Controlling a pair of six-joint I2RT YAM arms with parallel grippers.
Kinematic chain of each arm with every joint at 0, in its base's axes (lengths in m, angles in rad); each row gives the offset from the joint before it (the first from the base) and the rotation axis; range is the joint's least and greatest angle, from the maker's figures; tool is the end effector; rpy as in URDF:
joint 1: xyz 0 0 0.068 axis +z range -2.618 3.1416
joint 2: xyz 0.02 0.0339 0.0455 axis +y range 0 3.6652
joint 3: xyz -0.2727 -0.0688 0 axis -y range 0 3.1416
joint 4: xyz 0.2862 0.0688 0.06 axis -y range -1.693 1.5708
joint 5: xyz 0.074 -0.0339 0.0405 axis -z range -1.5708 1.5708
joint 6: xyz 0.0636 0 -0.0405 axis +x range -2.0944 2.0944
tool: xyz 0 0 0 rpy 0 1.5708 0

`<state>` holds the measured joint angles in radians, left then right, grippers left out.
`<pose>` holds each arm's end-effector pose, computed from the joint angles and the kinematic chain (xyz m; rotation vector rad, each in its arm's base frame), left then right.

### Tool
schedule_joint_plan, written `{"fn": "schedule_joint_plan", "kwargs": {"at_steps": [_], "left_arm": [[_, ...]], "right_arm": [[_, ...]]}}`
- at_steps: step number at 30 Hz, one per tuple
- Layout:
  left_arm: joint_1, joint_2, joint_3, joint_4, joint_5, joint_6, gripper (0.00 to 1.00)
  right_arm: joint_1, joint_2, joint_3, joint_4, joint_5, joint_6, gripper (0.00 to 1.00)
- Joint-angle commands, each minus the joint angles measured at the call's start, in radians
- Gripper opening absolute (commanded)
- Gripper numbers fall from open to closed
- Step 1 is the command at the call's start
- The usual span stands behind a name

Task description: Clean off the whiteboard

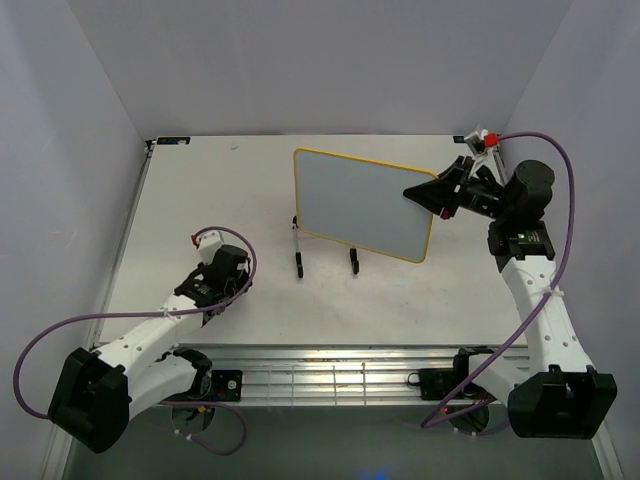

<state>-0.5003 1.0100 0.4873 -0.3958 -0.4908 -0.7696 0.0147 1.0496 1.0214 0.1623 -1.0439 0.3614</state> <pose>0.2178 -0.0849 0.1502 -0.5103 2.2913 0.0024 0.2762 0.0590 0.4161 -0.6343 1.4650 1.0387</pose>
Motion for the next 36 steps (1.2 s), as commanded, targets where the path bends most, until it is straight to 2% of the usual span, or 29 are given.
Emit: {"fn": "schedule_joint_plan", "kwargs": {"at_steps": [1, 4, 6, 7, 14, 16, 19, 21, 23, 25, 29, 32, 36], "left_arm": [[0.0, 0.028, 0.0, 0.008, 0.009, -0.007, 0.58], [0.0, 0.067, 0.011, 0.0, 0.02, -0.011, 0.71], [0.0, 0.062, 0.014, -0.008, 0.017, -0.016, 0.77], [0.0, 0.053, 0.014, -0.015, 0.015, -0.017, 0.78], [0.0, -0.154, 0.089, -0.119, 0.04, -0.013, 0.88], [0.0, -0.191, 0.118, -0.173, 0.037, -0.008, 0.98], [-0.001, -0.273, 0.146, -0.177, 0.095, 0.029, 0.98], [0.0, -0.298, 0.166, -0.149, 0.235, 0.142, 0.98], [-0.001, -0.292, 0.22, -0.179, 0.296, 0.206, 0.98], [0.0, -0.307, 0.247, -0.235, 0.307, 0.23, 0.98], [-0.001, -0.408, 0.258, -0.212, 0.368, 0.295, 0.98], [-0.001, -0.474, 0.229, -0.192, 0.351, 0.311, 0.98], [-0.001, -0.516, 0.203, -0.153, 0.399, 0.331, 0.98]], "right_arm": [[0.08, 0.007, -0.006, 0.122, -0.05, -0.097, 0.08], [0.155, 0.033, -0.029, 0.133, -0.031, -0.16, 0.08], [0.169, 0.069, -0.072, 0.205, -0.05, -0.127, 0.08], [0.169, 0.084, -0.084, 0.3, -0.063, -0.104, 0.08], [0.183, 0.24, -0.014, 0.31, -0.11, -0.108, 0.08], [0.194, 0.275, 0.005, 0.312, -0.122, -0.116, 0.08], [0.211, 0.329, 0.031, 0.325, -0.162, -0.121, 0.08], [0.217, 0.358, 0.049, 0.336, -0.18, -0.119, 0.08], [0.217, 0.403, 0.098, 0.287, -0.199, -0.142, 0.08], [0.218, 0.434, 0.115, 0.292, -0.196, -0.153, 0.08], [0.217, 0.506, 0.18, 0.258, -0.222, -0.177, 0.08], [0.217, 0.558, 0.232, 0.234, -0.245, -0.206, 0.08], [0.217, 0.619, 0.305, 0.056, -0.275, -0.349, 0.08]]}}
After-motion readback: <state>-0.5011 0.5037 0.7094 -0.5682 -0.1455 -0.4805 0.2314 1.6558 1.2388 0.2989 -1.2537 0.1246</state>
